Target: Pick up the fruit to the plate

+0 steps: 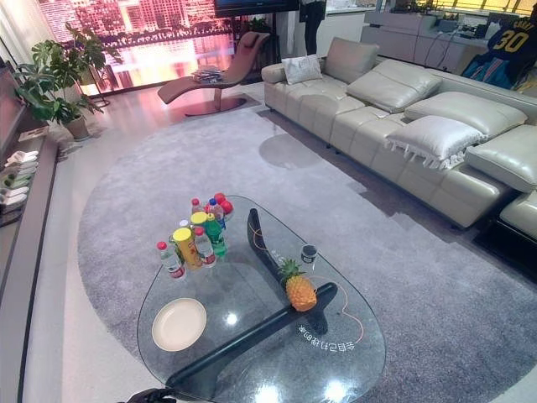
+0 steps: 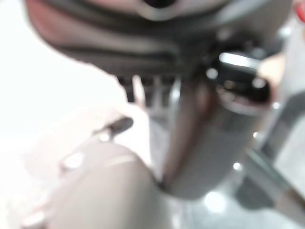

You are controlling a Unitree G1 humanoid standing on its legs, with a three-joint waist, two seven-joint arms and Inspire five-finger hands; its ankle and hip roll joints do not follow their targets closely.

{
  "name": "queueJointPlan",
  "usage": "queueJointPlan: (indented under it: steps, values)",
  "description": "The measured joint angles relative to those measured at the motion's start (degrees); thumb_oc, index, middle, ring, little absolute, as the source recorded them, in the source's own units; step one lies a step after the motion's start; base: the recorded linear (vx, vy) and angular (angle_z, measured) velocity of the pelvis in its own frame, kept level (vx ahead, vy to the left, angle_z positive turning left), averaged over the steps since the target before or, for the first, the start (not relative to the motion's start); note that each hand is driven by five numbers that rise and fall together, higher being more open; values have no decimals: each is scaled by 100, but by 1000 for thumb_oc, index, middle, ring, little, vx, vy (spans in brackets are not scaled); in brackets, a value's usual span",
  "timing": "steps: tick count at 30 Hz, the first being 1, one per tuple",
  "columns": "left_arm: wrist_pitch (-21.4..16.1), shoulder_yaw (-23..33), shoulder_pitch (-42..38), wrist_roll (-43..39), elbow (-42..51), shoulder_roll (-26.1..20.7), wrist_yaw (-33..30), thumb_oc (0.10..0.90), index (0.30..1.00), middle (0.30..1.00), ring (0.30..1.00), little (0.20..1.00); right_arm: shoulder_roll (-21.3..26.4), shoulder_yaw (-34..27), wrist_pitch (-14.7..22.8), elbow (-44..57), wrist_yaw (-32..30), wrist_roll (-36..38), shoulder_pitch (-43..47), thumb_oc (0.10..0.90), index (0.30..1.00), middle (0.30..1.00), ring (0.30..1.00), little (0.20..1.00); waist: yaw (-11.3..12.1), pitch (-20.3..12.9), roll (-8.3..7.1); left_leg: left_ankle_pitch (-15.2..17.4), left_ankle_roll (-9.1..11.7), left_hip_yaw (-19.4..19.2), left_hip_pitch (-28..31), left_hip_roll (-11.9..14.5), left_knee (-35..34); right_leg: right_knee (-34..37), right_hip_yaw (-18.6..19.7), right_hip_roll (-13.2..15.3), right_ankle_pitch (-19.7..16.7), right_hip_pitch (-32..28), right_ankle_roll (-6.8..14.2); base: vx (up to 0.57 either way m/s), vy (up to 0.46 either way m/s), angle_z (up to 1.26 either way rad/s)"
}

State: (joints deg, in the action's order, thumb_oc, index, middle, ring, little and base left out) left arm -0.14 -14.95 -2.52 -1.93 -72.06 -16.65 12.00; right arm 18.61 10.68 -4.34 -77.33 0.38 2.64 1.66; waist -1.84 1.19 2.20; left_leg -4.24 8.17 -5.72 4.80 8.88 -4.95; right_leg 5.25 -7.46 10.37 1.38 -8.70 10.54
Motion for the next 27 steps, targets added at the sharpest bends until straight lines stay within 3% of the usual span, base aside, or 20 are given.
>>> queueJointPlan:
  steps: [27]
  values:
    - [65,7,5,-3,-6,0,-22,800,900,900,900,900,-2,-2,-26,-9,0,1,-1,800,900,900,900,900,13,-49,-12,-1,1,5,2,0,0,0,-5,-1,0,-8,0,0,0,0]
